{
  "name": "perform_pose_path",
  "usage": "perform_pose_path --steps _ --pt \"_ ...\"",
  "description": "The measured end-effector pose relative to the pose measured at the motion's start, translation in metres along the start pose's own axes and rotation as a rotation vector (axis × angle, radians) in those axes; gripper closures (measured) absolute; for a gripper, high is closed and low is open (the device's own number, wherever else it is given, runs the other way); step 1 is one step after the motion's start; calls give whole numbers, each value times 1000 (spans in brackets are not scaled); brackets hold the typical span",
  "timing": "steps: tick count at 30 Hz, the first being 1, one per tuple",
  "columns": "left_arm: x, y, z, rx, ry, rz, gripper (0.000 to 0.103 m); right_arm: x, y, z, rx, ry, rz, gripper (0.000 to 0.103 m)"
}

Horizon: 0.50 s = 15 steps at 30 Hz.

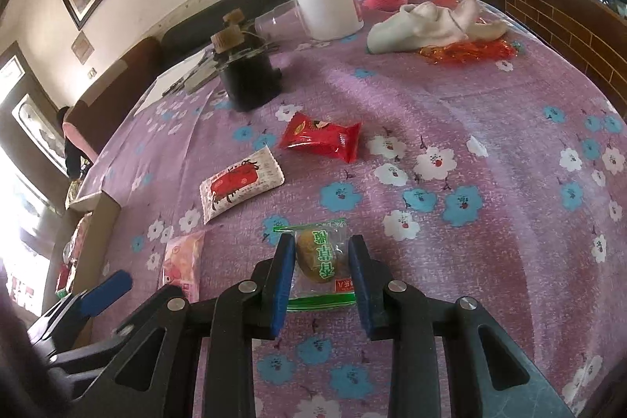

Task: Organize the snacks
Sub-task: 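Grasp the green-wrapped cake with the right gripper while the left approaches the pink packet, then grasp the pink cartoon-printed packet with the left gripper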

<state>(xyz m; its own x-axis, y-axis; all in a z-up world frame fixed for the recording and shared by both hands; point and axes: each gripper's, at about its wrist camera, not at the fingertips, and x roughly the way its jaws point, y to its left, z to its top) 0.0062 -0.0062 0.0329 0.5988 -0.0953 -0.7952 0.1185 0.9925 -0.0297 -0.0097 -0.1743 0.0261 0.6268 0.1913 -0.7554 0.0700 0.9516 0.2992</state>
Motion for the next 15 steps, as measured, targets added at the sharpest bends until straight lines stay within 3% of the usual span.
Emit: perform_pose_path --steps 5,6,8,9,15 --pt "11 -3 -3 28 18 13 26 -2 2 -1 -9 -9 3 74" --pt "13 -3 -3 32 22 18 30 -2 3 -1 -11 -11 3 74" --pt "10 -3 -4 40 4 18 53 -3 3 -1 -12 -13 6 74" --pt "9 -3 -3 45 4 19 72 -3 3 -1 -12 -13 6 74" --pt "3 3 -5 22 8 -17 76 -3 4 -2 -15 -17 6 74"
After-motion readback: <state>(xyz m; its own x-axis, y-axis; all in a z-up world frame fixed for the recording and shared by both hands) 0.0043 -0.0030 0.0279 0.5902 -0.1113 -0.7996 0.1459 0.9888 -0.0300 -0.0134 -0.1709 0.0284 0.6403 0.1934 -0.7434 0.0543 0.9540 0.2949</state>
